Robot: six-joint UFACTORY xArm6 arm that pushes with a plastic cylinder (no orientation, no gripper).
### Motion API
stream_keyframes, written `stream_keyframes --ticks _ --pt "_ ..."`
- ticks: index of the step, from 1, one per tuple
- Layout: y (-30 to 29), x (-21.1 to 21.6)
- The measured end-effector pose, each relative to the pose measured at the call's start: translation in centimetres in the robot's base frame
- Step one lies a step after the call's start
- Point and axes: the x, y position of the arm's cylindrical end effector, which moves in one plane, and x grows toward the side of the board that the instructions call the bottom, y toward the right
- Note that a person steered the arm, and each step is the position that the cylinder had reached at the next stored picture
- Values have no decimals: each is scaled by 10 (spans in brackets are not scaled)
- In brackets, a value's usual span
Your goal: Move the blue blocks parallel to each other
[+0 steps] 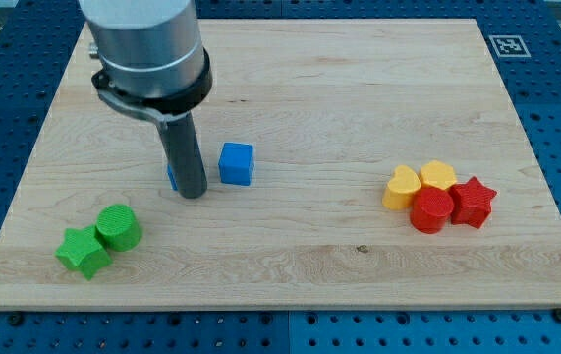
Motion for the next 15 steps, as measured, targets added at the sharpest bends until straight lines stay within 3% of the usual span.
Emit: stream_keyframes --ticks 3,5,7,10,15 --pt "-56 -9" --pt "-50 -12" --pt "-10 -14" --pt "5 -17" --pt "129 -26"
